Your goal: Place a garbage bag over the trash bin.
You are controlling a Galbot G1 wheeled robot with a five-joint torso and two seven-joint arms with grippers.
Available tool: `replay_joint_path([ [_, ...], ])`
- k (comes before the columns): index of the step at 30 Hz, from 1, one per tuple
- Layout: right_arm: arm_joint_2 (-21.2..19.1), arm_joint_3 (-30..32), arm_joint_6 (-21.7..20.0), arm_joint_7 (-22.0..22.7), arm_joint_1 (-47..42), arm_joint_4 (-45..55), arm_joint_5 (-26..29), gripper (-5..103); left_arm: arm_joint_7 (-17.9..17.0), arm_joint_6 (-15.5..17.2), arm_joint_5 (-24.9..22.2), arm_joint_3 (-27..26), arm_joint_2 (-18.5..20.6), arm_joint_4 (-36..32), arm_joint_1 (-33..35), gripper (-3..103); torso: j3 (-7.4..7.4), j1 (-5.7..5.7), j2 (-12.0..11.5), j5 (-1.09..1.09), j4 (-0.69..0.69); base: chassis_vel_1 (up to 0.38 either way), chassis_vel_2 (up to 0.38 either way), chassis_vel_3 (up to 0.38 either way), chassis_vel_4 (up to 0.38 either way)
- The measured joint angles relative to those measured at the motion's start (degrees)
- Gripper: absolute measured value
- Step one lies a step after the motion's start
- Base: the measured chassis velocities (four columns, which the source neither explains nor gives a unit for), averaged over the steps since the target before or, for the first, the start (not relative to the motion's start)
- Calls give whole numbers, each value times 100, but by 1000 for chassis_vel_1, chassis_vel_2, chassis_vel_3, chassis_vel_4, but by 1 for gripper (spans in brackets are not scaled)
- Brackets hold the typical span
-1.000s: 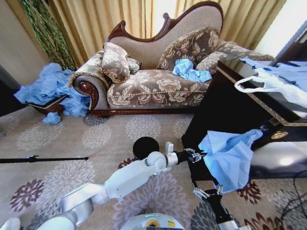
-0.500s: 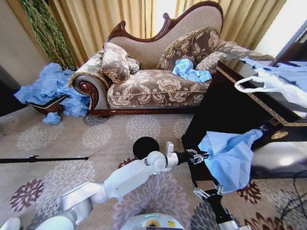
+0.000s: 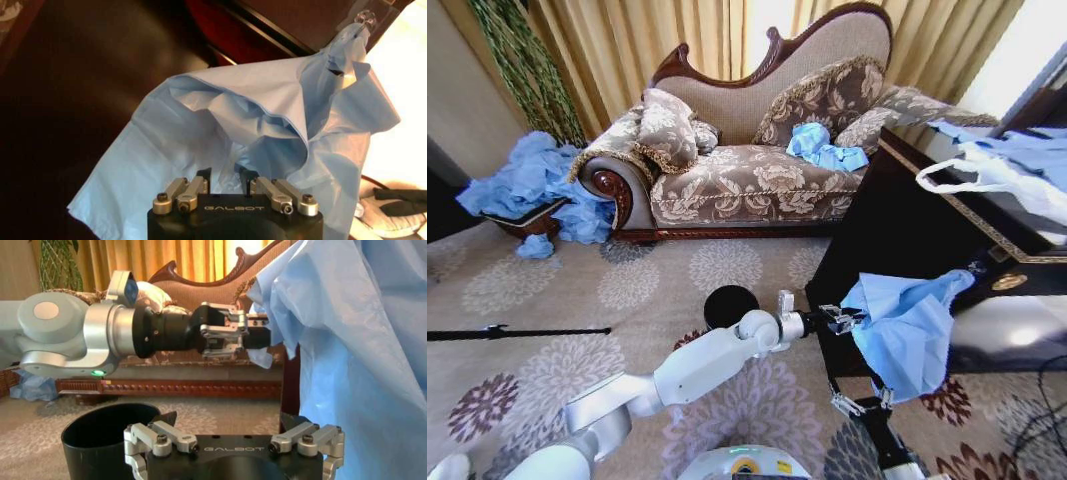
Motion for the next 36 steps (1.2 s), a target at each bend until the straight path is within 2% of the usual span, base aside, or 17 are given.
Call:
replay_joint_path([
  [3,2,3,3,1,0,-9,2,100,-1,-31,14,3,-82,67,-5,32,0,0,0,0,0,0,0,0,0],
  [4,3,6,6,2,0,-14,2,100,8,-52,18,3,-107,97,-12,28,0,0,0,0,0,0,0,0,0],
  [5,3,6,6,2,0,-14,2,100,8,-52,18,3,-107,97,-12,28,0,0,0,0,0,0,0,0,0],
  [8,-1,17,11,12,-9,-15,8,100,121,-129,47,-2,-133,170,-23,12,0,0,0,0,0,0,0,0,0],
  [9,-1,17,11,12,-9,-15,8,100,121,-129,47,-2,-133,170,-23,12,0,0,0,0,0,0,0,0,0],
  [11,-5,22,11,17,-14,-14,10,100,145,-157,53,-4,-145,185,-22,2,0,0,0,0,0,0,0,0,0],
  [19,8,2,11,28,-6,-8,-1,100,79,-163,29,-4,-54,76,57,0,0,0,0,-1,0,0,0,0,0],
  [28,11,-30,-3,49,14,12,-15,100,-444,-5,-169,-69,256,-243,294,0,0,0,0,-1,0,0,0,0,0],
  [31,6,-43,-17,52,16,36,-23,100,-686,81,-330,-225,394,-413,525,0,0,0,0,-1,0,0,0,0,0],
  [36,-9,-42,-34,56,8,79,-26,100,-888,189,-398,-400,551,-654,798,0,0,0,0,-1,0,0,0,0,0],
])
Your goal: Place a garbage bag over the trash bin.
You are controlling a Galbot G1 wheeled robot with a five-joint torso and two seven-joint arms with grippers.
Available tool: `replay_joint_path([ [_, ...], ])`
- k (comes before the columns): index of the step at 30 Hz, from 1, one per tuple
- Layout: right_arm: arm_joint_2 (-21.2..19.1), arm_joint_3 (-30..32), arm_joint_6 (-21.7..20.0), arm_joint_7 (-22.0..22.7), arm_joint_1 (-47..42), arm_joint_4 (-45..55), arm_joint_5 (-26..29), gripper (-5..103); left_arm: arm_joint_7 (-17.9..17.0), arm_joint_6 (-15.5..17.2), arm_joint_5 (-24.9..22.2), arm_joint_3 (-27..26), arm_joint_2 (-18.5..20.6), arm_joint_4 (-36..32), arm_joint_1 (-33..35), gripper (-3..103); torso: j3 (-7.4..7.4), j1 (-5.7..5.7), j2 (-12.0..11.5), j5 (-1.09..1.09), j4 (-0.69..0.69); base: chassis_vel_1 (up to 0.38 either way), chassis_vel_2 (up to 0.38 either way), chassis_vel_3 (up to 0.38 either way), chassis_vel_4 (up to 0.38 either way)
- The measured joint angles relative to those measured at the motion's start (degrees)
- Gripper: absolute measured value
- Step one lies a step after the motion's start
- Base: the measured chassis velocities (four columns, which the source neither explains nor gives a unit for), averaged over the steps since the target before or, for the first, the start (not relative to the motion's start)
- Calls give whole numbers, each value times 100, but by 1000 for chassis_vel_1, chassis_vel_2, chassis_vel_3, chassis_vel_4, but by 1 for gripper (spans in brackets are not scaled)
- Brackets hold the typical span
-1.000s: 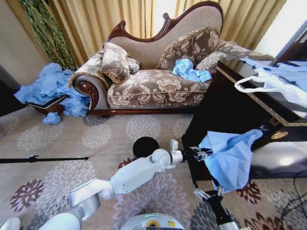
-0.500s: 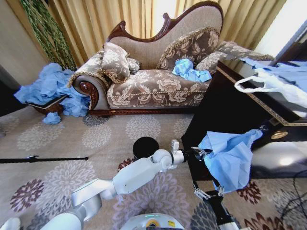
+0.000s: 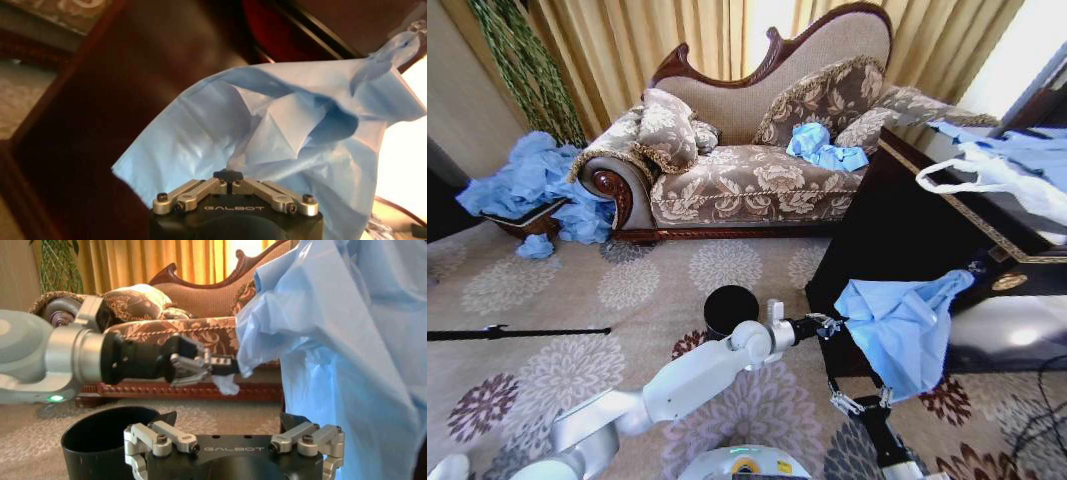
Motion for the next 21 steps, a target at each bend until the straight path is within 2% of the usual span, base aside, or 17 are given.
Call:
replay_joint_path([
  [5,-14,15,-14,7,-1,44,0,100,-286,204,0,-175,210,-282,297,0,0,0,0,0,-1,0,0,0,0],
  [8,-5,5,-24,9,8,62,-8,100,-410,285,-31,-495,563,-620,695,0,0,0,0,-1,0,0,0,0,0],
  [11,7,-16,-25,8,19,62,-28,100,-433,297,-50,-704,732,-776,904,0,0,0,0,0,1,0,0,0,0],
  [21,-26,5,-62,6,50,152,-35,100,-443,301,-102,-1936,1445,-1250,1818,0,0,0,0,-1,0,0,0,0,0],
])
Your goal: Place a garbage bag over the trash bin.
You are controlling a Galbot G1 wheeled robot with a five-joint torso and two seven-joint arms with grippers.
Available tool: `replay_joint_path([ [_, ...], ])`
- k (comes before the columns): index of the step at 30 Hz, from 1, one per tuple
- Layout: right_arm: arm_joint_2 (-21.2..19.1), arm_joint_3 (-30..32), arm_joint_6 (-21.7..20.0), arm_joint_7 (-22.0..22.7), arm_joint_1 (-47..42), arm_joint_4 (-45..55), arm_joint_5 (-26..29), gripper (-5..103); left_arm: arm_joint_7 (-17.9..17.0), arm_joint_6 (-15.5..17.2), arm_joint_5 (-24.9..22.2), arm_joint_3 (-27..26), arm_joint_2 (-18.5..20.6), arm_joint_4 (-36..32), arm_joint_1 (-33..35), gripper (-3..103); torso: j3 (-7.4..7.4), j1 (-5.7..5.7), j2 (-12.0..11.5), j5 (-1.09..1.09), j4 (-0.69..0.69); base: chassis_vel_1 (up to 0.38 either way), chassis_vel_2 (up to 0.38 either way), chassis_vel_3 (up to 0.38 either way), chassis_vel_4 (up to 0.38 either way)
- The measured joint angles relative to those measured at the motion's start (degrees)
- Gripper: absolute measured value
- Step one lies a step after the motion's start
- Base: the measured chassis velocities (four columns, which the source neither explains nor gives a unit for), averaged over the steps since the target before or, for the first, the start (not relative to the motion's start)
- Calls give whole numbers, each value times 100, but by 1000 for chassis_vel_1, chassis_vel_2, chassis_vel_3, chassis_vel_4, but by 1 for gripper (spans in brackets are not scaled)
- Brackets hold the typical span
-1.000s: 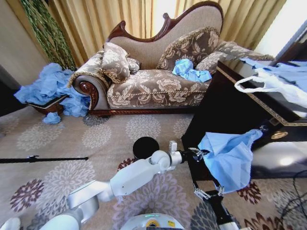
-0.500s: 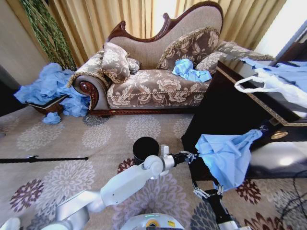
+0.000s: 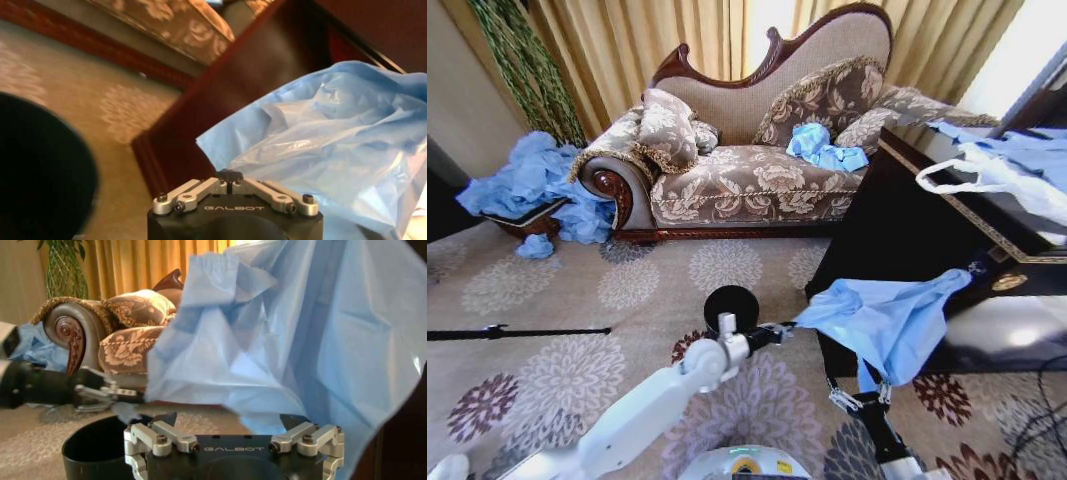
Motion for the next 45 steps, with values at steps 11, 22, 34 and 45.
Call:
replay_joint_path([
  [11,44,-41,1,-2,16,53,-18,100,-5,4,-480,-1054,552,-389,497,0,0,0,0,1,0,0,0,0,0],
  [22,45,-54,56,-20,5,69,-3,100,-234,77,-1230,-1958,1109,-474,691,0,1,0,0,0,2,0,0,0,0],
  [34,-117,-223,-142,28,326,153,128,100,-806,191,-3099,-2636,1749,-1374,86,0,1,0,0,3,0,0,0,0,0],
  [45,-1065,-1283,-1067,388,1192,660,1166,100,-1187,215,-3615,-2619,2253,-1776,-211,0,1,0,0,1,0,0,0,0,0],
])
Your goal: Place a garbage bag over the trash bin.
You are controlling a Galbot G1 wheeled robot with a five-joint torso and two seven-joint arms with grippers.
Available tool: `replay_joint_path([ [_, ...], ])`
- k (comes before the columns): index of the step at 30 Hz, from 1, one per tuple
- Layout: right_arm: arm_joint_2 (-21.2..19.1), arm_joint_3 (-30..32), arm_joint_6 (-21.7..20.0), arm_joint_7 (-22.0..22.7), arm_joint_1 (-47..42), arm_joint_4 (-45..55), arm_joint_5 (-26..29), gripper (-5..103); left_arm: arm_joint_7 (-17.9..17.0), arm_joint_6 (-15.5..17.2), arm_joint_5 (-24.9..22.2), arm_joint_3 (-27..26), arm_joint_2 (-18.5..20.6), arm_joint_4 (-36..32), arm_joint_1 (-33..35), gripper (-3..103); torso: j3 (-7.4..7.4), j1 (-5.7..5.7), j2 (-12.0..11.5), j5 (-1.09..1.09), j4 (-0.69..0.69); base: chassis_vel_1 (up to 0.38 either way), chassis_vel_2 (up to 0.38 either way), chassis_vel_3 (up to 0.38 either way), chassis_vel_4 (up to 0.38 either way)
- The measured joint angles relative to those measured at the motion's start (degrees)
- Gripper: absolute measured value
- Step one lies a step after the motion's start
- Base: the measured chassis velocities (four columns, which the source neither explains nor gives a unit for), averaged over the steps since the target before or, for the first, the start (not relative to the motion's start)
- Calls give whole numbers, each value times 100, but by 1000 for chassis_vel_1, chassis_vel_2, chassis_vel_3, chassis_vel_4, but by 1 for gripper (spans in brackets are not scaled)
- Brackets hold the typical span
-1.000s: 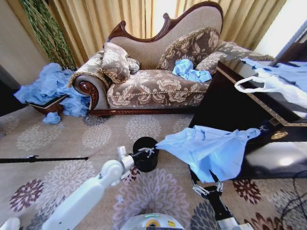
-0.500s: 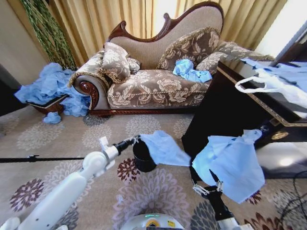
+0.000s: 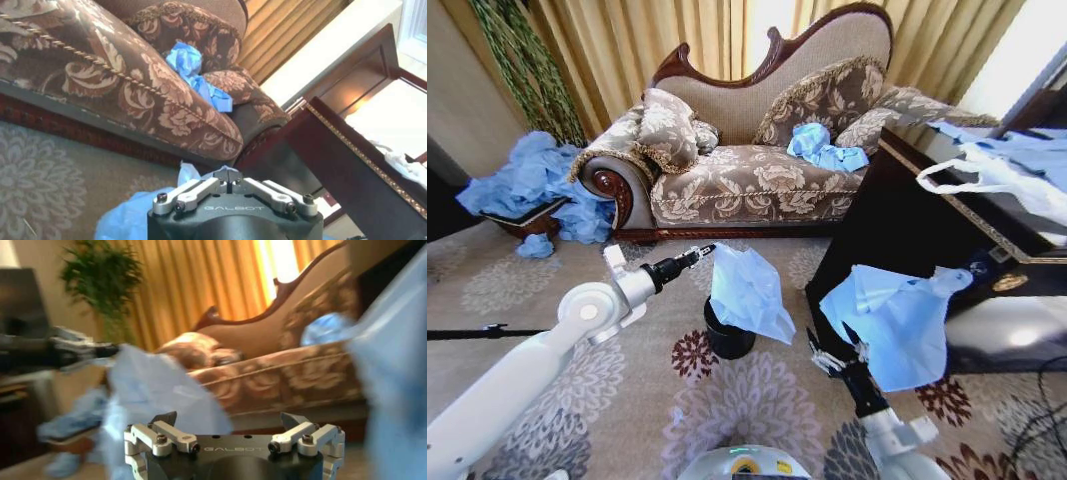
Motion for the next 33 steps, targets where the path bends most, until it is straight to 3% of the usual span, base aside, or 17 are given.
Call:
replay_joint_path([
  [6,-186,-915,-120,76,340,-194,-99,100,-223,0,-277,60,193,-155,-216,0,0,0,0,1,-1,0,0,0,0],
  [10,-158,-1586,-27,260,1029,-843,-492,100,-326,0,-451,58,416,-287,-225,0,0,0,0,1,0,0,0,0,0],
  [19,-228,-1592,-2,689,1773,-1317,-692,100,-456,-12,-750,-161,721,-512,-80,0,0,0,0,1,0,0,0,0,0],
  [28,-278,-1764,-311,794,1563,-474,-56,100,-615,-43,-779,-87,578,-552,-53,0,-1,0,0,0,0,0,0,0,0],
  [33,-166,-1963,-304,716,1340,-397,-108,100,-759,-127,-1020,-45,506,-599,-92,0,-1,0,0,1,-1,0,0,0,0],
])
